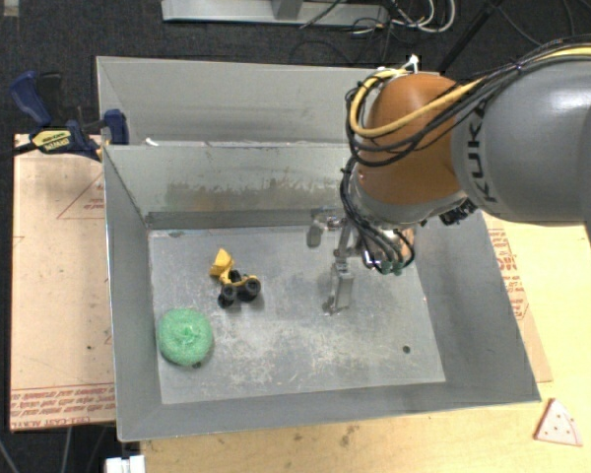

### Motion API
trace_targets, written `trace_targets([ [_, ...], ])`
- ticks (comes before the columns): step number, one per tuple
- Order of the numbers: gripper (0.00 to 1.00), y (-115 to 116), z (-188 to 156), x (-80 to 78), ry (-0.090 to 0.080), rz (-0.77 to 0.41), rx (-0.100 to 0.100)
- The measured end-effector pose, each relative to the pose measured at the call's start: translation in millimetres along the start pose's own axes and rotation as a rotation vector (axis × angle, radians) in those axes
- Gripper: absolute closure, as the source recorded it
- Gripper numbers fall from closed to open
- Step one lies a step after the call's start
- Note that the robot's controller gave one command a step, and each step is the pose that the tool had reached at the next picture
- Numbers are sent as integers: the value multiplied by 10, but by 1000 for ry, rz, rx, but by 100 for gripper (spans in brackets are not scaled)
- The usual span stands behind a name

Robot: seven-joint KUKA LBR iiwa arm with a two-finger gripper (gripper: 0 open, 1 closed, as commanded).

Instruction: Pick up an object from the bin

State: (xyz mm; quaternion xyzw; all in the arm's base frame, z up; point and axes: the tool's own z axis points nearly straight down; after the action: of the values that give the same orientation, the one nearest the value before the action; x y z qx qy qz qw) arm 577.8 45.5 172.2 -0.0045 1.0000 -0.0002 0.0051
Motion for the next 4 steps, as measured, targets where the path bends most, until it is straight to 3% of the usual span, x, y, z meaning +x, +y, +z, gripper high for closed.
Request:
trace_targets([
  [1, 0, 466, 180, -148, 11, 22, -2],
  [3, 0, 959, 754, -264, 6, -24, -2],
  [4, 100, 1109, 1023, 34, 9, 46, -2],
])
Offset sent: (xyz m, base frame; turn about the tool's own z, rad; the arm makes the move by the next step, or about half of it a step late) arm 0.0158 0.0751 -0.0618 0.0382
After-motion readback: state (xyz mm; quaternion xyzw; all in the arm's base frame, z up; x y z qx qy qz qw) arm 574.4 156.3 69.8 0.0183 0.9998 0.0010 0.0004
